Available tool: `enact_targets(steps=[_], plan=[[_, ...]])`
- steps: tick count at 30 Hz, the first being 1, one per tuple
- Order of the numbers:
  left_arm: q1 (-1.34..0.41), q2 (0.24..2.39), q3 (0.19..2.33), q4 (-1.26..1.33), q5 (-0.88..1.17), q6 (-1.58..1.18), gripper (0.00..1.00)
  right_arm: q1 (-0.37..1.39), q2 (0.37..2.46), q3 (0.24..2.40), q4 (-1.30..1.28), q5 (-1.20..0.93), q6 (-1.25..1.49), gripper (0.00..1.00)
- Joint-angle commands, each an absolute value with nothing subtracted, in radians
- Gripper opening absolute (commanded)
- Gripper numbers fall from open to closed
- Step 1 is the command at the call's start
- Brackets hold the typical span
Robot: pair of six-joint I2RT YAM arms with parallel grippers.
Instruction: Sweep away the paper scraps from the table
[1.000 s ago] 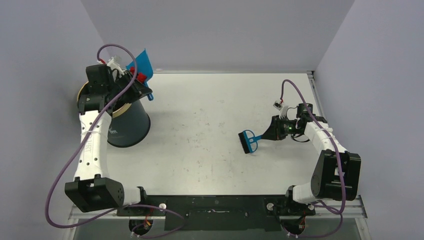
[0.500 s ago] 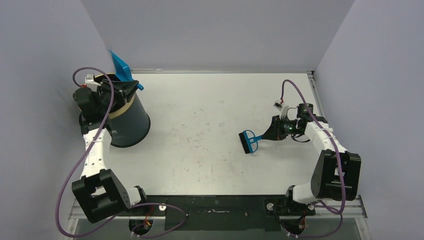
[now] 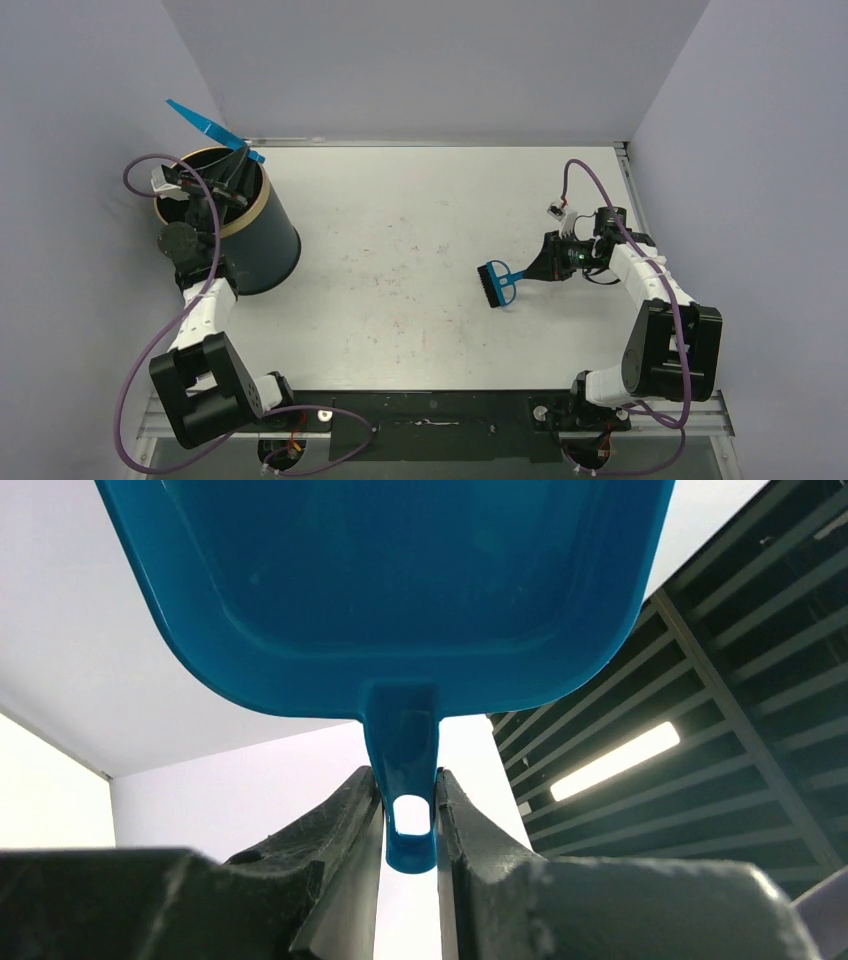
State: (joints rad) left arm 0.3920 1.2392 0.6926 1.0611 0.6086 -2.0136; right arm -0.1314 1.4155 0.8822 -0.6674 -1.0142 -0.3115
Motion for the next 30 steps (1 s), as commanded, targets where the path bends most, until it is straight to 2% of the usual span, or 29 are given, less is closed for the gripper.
enact_targets(steps=[1, 5, 10, 15, 19, 23, 27, 30], plan=[[0.397, 1.214, 0.701, 1.183, 0.594, -2.027, 0.0, -0.137, 1.403, 0.891, -0.646, -1.045, -0.342, 0.05], [0.389, 1.189, 0.745, 1.061, 0.647, -1.92, 0.0, -0.137, 1.405, 0.892, -0.646, -1.045, -0.343, 0.05], [0.303, 1.086, 0.847, 0.675, 0.685, -1.572, 0.0, -0.137, 1.404, 0.892, -0.646, -1.046, -0.34, 0.05], [0.083, 1.023, 1.048, 0.116, 0.557, -1.045, 0.0, -0.141, 1.421, 0.903, -0.649, -1.065, -0.331, 0.05], [-0.101, 1.046, 1.136, -0.171, 0.51, -0.827, 0.0, -0.15, 1.449, 0.938, -0.68, -1.094, -0.338, 0.05], [-0.259, 1.066, 1.136, -0.389, 0.435, -0.639, 0.0, -0.152, 1.476, 0.981, -0.73, -1.103, -0.368, 0.05], [-0.403, 1.082, 1.109, -0.565, 0.339, -0.546, 0.0, -0.15, 1.558, 1.077, -0.918, -1.117, -0.519, 0.05], [-0.507, 1.101, 1.083, -0.698, 0.198, -0.508, 0.0, -0.148, 1.689, 1.186, -1.206, -1.151, -0.807, 0.05]])
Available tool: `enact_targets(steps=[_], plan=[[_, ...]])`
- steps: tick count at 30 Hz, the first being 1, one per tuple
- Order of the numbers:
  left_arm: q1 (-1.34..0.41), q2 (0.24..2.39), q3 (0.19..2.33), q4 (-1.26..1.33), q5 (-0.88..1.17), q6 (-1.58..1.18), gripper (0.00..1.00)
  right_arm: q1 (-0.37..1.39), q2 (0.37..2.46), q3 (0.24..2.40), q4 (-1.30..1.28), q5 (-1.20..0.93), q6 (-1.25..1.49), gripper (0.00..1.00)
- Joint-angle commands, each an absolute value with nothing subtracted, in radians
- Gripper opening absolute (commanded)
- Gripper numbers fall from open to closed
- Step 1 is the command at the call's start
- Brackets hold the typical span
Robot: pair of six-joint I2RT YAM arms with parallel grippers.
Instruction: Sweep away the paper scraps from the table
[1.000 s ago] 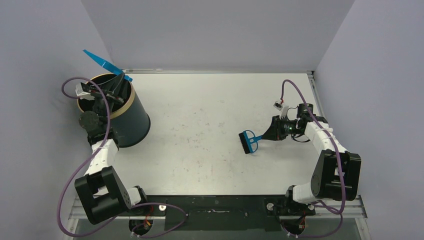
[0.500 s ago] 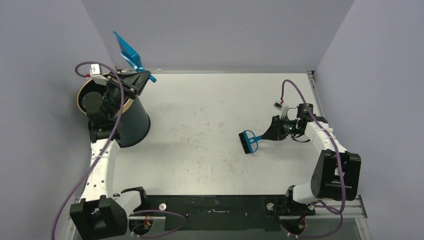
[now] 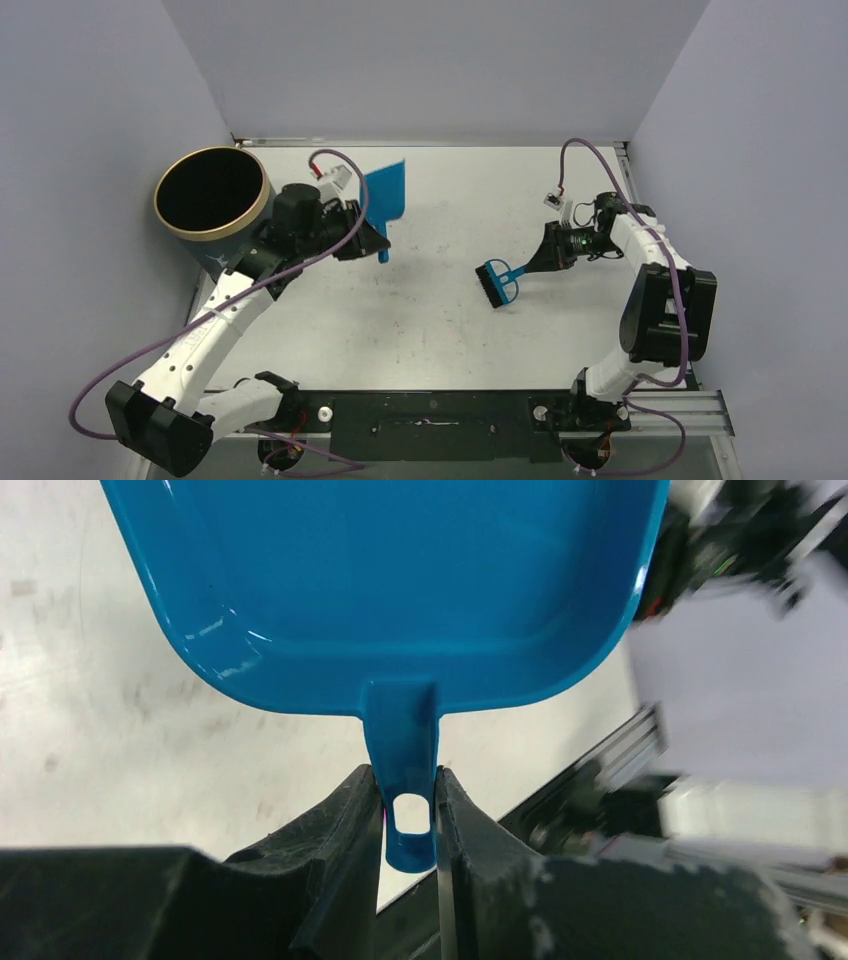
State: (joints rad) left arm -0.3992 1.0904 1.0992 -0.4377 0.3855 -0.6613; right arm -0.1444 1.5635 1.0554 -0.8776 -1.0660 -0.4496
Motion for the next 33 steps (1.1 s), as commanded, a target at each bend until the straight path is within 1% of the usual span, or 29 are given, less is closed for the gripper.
enact_targets(steps=[1, 2, 7, 14, 18, 25, 28, 32, 33], plan=[[-0.537, 1.113, 1.074, -0.741, 0.162, -0.503, 0.0, -0.147, 1.735, 1.216, -1.319, -1.163, -0.912, 0.05], [-0.567, 1.124, 1.066, -0.783, 0.125, -0.5, 0.0, -0.143, 1.773, 1.233, -1.394, -1.171, -0.935, 0.05], [-0.683, 1.184, 0.988, -0.888, 0.036, -0.537, 0.0, -0.106, 1.872, 1.215, -1.4, -1.119, -0.958, 0.05], [-0.802, 1.253, 0.889, -0.837, 0.024, -0.63, 0.03, 0.016, 2.01, 1.192, -1.402, -1.128, -0.998, 0.05], [-0.829, 1.309, 0.863, -0.803, 0.037, -0.644, 0.06, 0.085, 2.04, 1.187, -1.4, -1.136, -1.005, 0.11], [-0.869, 1.405, 0.882, -0.802, 0.034, -0.632, 0.1, 0.095, 2.057, 1.172, -1.356, -1.122, -0.958, 0.2], [-0.882, 1.417, 0.9, -0.806, 0.028, -0.63, 0.14, 0.095, 2.047, 1.15, -1.27, -1.087, -0.848, 0.27], [-0.89, 1.416, 0.904, -0.793, 0.029, -0.63, 0.22, 0.095, 2.005, 1.111, -1.147, -1.029, -0.727, 0.47], [-0.892, 1.416, 0.904, -0.791, 0.029, -0.63, 0.29, 0.092, 1.99, 1.103, -1.122, -1.013, -0.702, 0.52]])
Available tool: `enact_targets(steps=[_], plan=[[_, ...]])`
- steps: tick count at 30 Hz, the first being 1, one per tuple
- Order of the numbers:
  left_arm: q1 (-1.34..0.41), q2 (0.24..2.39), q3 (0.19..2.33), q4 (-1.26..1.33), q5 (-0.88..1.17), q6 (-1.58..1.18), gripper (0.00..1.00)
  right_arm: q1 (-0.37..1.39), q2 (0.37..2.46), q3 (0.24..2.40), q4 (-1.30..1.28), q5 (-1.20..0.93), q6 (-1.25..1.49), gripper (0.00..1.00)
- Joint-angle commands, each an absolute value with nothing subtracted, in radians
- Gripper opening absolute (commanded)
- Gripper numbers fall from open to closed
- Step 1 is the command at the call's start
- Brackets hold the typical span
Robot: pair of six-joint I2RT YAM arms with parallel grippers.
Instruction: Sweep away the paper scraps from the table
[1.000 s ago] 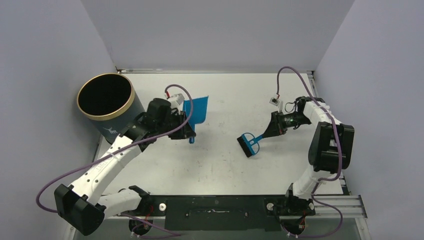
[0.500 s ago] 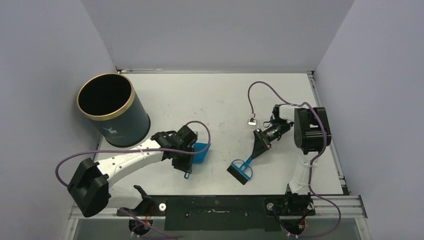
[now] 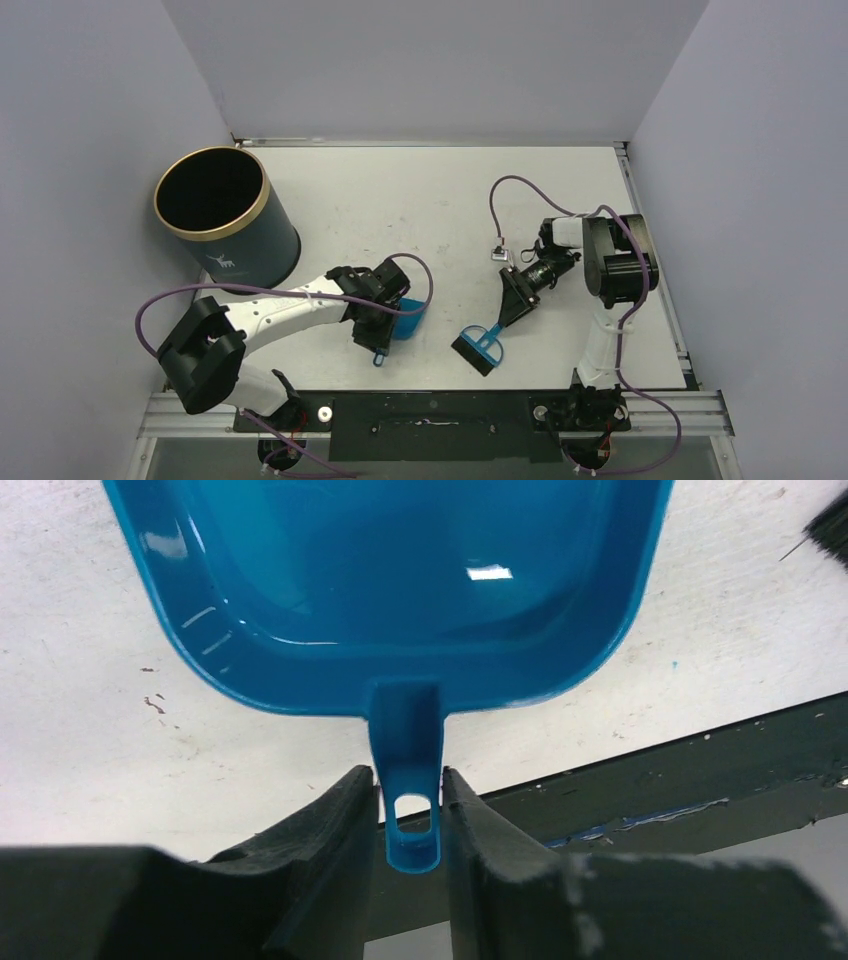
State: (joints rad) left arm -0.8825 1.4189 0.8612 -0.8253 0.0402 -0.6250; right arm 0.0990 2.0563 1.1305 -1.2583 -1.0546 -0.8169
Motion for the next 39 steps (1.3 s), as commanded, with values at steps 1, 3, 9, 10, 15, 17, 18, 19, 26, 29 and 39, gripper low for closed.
enact_targets(steps=[1, 3, 9, 10, 15, 17, 18, 19, 26, 29, 39], plan=[[-0.893, 1.416, 0.904, -0.788, 0.028, -0.628, 0.33, 0.089, 1.971, 1.095, -1.093, -0.996, -0.673, 0.57], [-0.896, 1.413, 0.903, -0.787, 0.027, -0.624, 0.39, 0.079, 1.926, 1.082, -1.025, -0.953, -0.606, 0.67], [-0.898, 1.373, 0.927, -0.808, -0.015, -0.605, 0.52, 0.037, 1.757, 1.087, -0.891, -0.809, -0.471, 0.99], [-0.899, 1.363, 0.94, -0.82, -0.036, -0.595, 0.53, 0.024, 1.73, 1.091, -0.872, -0.793, -0.454, 0.91], [-0.897, 1.278, 1.028, -0.867, -0.197, -0.515, 0.59, -0.084, 1.562, 1.085, -0.7, -0.756, -0.311, 0.9], [-0.895, 1.237, 1.057, -0.855, -0.275, -0.471, 0.69, -0.12, 1.474, 1.054, -0.59, -0.73, -0.24, 0.9], [-0.894, 1.213, 1.059, -0.832, -0.322, -0.445, 0.74, -0.128, 1.431, 1.037, -0.534, -0.706, -0.213, 0.9], [-0.892, 1.187, 1.054, -0.805, -0.37, -0.417, 0.93, -0.131, 1.387, 1.018, -0.484, -0.677, -0.197, 0.9], [-0.83, 0.956, 0.907, -0.495, -0.527, -0.279, 0.96, -0.132, 1.135, 0.884, -0.161, -0.447, 0.013, 0.9], [-0.725, 0.846, 0.8, -0.369, -0.487, -0.287, 0.96, -0.13, 1.054, 0.811, -0.065, -0.404, 0.1, 0.9], [-0.508, 0.671, 0.641, -0.206, -0.33, -0.319, 0.96, -0.14, 1.002, 0.75, -0.043, -0.371, 0.127, 0.9]])
